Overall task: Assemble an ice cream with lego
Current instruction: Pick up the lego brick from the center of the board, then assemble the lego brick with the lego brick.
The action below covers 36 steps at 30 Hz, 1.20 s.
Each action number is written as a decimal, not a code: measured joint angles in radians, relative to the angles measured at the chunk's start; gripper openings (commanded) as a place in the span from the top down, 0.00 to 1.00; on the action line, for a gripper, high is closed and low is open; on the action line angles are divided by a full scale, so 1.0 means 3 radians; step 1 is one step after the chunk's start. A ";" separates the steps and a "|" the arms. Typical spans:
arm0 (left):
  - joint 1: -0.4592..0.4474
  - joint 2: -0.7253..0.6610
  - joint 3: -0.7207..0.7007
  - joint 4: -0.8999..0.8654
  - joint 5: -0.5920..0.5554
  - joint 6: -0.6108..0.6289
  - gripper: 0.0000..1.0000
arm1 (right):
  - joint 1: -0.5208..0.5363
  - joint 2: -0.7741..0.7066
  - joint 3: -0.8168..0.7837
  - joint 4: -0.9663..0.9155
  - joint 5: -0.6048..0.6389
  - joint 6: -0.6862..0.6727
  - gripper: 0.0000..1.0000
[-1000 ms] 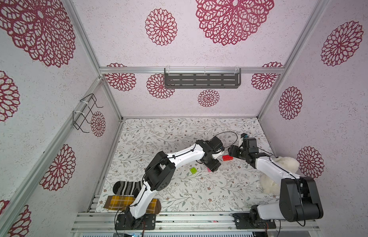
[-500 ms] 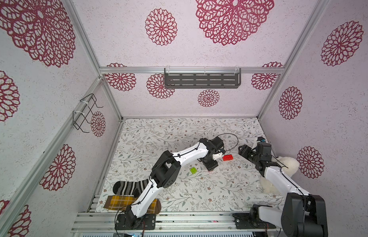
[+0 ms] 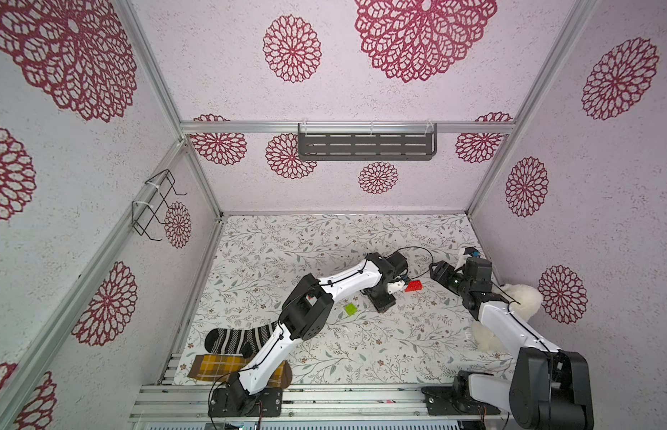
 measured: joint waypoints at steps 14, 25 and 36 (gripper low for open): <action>-0.0032 0.0027 0.0092 -0.0080 -0.0045 -0.0024 1.00 | -0.0003 0.0000 -0.0018 0.0025 -0.0041 0.0015 0.36; 0.0069 -0.1101 -0.0758 0.0037 -0.0402 -0.0277 1.00 | 0.0247 0.0253 0.0009 0.0206 -0.0336 -0.0053 0.39; 0.0272 -0.1872 -0.1662 0.0128 -0.0383 -0.0506 1.00 | 0.1052 0.0882 0.0495 0.0028 -0.0313 -0.0468 0.42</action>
